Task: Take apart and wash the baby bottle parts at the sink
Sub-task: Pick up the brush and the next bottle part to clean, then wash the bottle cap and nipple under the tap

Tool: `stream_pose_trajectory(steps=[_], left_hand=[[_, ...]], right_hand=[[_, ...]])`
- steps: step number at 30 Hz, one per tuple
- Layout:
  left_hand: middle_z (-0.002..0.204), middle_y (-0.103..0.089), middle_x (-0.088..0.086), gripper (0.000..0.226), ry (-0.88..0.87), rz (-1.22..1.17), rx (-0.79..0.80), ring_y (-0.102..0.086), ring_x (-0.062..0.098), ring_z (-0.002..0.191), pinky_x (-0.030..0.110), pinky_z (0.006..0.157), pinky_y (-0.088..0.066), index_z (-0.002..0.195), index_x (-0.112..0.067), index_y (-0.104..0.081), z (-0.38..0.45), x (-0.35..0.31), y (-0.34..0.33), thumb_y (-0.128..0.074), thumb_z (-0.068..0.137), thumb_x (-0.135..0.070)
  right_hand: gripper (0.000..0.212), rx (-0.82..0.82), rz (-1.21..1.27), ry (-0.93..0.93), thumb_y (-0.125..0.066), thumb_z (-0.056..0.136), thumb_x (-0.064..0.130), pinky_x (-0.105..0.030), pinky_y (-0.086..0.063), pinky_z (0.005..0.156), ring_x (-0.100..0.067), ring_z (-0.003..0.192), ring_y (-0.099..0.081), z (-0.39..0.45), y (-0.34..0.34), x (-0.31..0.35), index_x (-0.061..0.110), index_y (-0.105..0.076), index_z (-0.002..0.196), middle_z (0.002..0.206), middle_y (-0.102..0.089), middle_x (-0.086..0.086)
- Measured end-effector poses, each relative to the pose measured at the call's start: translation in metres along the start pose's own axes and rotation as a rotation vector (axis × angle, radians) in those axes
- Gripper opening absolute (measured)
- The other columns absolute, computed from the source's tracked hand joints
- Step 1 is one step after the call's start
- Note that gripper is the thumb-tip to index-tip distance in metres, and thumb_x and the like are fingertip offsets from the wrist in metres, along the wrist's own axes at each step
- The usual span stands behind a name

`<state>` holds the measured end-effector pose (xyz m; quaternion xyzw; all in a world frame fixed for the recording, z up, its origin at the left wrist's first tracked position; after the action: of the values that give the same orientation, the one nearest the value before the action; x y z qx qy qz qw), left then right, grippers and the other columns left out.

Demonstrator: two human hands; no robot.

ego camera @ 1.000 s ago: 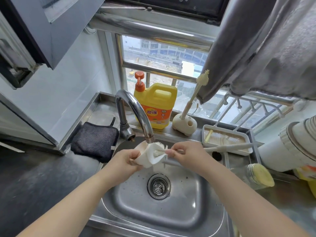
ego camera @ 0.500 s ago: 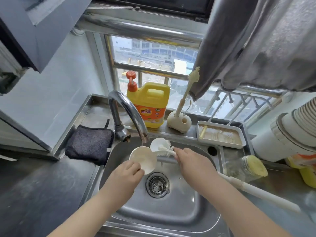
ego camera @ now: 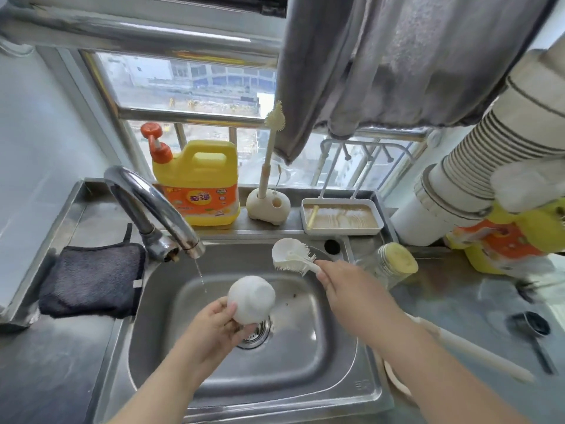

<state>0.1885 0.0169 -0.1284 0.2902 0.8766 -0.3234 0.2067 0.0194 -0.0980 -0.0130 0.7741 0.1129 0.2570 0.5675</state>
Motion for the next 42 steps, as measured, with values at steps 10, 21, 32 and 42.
stream_pose_trajectory(steps=[10,21,32,42], left_hand=[[0.073,-0.068,0.006,0.006,-0.227,0.758,-0.041,-0.060,0.017,0.068,0.019,0.061,-0.042,0.086,-0.002,-0.067,0.015,-0.005,-0.041,-0.067,0.083,0.003],[0.092,-0.065,0.011,0.006,-0.393,0.546,0.054,-0.061,0.023,0.083,0.038,0.081,-0.048,0.091,-0.015,-0.060,0.052,-0.042,-0.144,-0.058,0.093,-0.009],[0.088,-0.060,-0.002,0.032,0.081,-0.100,-0.068,-0.056,0.009,0.076,0.025,0.060,-0.038,0.128,-0.013,-0.052,0.154,-0.004,-0.225,-0.052,0.096,-0.012],[0.088,-0.060,0.004,0.027,0.082,-0.132,-0.206,-0.058,0.015,0.079,0.028,0.077,-0.046,0.120,-0.005,-0.056,0.164,0.019,-0.217,-0.058,0.094,-0.015]], right_hand=[[0.027,0.058,0.049,-0.118,-0.034,0.101,0.031,-0.035,-0.047,0.076,-0.023,0.092,-0.056,-0.012,-0.005,-0.036,0.023,-0.059,0.107,0.095,-0.063,0.001],[0.029,-0.269,0.313,-0.242,-0.042,0.100,0.024,-0.028,-0.043,0.068,-0.012,0.075,-0.052,-0.019,0.033,-0.089,0.025,-0.064,0.119,0.082,-0.059,0.005],[0.030,-0.355,0.382,-0.285,-0.044,0.099,0.028,-0.001,-0.037,0.070,-0.001,0.084,-0.050,-0.007,0.050,-0.138,0.026,-0.061,0.125,0.097,-0.059,0.012],[0.033,-0.308,0.369,-0.274,-0.042,0.100,0.028,-0.011,-0.037,0.065,-0.007,0.086,-0.050,0.007,0.044,-0.149,0.026,-0.058,0.129,0.102,-0.061,0.004]])
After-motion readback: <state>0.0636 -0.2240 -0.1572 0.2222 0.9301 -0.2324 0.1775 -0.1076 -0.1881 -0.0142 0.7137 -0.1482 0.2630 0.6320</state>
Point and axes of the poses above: each hand's wrist, its own z-axis towards the middle knuckle, its own y-axis out of the back of the hand, x = y × z, the point moved 6 cm from there along z, towards the middle knuckle
